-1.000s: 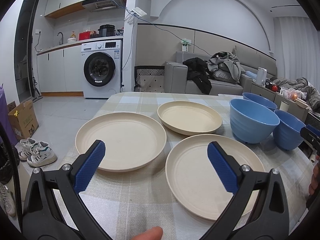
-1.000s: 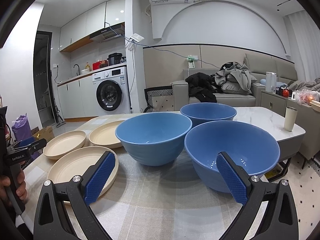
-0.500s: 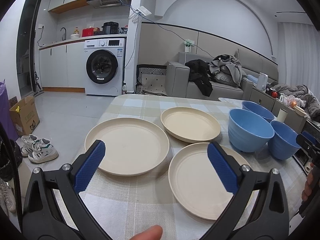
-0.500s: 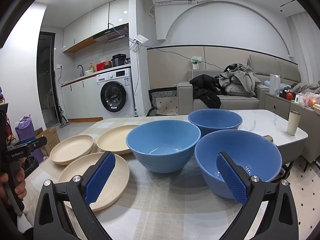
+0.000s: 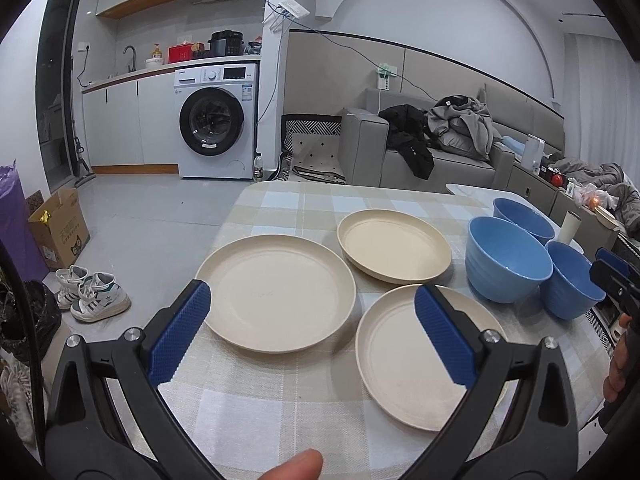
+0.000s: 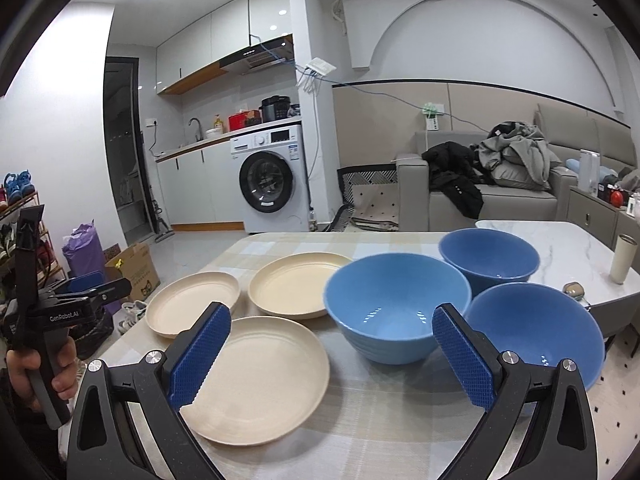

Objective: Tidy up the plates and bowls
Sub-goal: 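Move both tools forward toward the rims of the large cream plates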

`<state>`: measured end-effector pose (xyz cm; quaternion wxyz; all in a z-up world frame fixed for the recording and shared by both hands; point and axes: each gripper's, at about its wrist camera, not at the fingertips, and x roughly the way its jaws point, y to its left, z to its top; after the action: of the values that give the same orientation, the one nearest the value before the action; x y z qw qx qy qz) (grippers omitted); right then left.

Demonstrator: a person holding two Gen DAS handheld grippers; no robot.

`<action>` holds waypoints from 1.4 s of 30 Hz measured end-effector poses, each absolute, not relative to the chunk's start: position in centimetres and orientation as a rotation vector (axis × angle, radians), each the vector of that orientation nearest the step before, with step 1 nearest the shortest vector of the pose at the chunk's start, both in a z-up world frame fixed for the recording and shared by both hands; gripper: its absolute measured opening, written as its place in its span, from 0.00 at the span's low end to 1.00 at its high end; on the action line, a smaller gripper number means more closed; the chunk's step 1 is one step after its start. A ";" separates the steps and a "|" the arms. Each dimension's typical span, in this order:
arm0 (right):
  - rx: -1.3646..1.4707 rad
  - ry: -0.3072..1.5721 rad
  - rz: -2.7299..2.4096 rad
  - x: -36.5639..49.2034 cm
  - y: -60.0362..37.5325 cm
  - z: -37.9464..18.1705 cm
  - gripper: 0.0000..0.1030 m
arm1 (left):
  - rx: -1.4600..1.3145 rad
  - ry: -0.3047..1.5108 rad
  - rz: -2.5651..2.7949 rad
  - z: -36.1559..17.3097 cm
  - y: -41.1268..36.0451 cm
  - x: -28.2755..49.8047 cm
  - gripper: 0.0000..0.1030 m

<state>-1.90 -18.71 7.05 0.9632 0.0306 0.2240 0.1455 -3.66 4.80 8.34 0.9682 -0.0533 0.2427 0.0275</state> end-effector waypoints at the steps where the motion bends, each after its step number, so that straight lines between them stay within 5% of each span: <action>1: 0.060 0.461 0.302 -1.7 -18.3 7.1 1.00 | -0.110 0.492 0.060 8.5 5.1 -3.7 0.99; 42: -0.020 0.620 0.411 9.5 -5.1 7.4 1.00 | -0.170 0.652 0.162 6.2 13.7 6.5 0.99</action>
<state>9.51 -5.13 7.44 0.9316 -0.0096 0.3030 0.2007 6.50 13.69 6.20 0.9406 -0.0831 0.3194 0.0796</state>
